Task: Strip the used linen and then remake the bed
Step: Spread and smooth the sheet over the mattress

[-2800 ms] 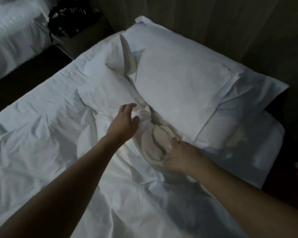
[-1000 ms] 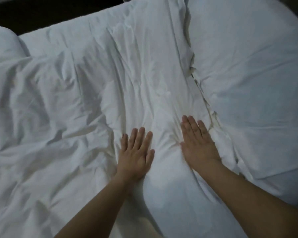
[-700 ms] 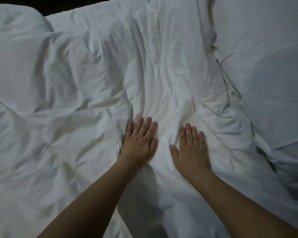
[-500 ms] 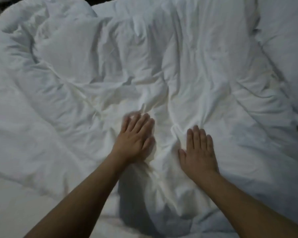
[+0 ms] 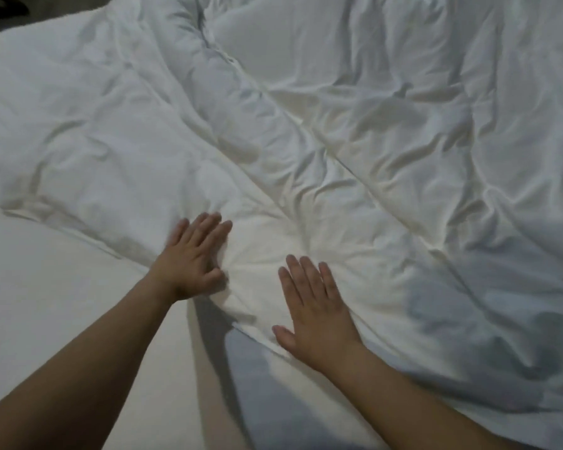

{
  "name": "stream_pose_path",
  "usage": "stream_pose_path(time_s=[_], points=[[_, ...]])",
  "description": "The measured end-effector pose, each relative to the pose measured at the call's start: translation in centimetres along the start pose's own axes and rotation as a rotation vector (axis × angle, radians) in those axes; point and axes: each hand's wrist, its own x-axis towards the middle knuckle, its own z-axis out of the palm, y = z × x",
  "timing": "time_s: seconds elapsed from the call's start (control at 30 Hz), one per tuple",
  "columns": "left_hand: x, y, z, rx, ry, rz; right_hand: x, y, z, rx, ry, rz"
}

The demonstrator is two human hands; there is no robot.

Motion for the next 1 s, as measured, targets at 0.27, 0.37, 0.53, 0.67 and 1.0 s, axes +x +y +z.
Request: stream_pose_path(time_s=[0.27, 0.37, 0.53, 0.67, 1.0], points=[[-3.2, -15.6, 2.6, 0.303, 0.139, 0.225, 10.6, -9.9, 4.2, -0.131, -0.103, 0.271], [-0.8, -18.0, 2.9, 0.34, 0.081, 0.071, 13.6, -11.6, 4.1, -0.179, -0.07, 0.299], [3.5, -18.1, 3.5, 0.221, 0.107, 0.125, 16.3, -14.5, 4.9, -0.217, -0.018, 0.27], [3.9, -21.4, 2.5, 0.202, 0.074, 0.299, 18.9, -14.5, 4.8, -0.23, -0.012, 0.31], [-0.4, -19.3, -3.1, 0.283, 0.193, -0.095, 16.9, -15.6, 0.3, 0.033, 0.042, 0.396]])
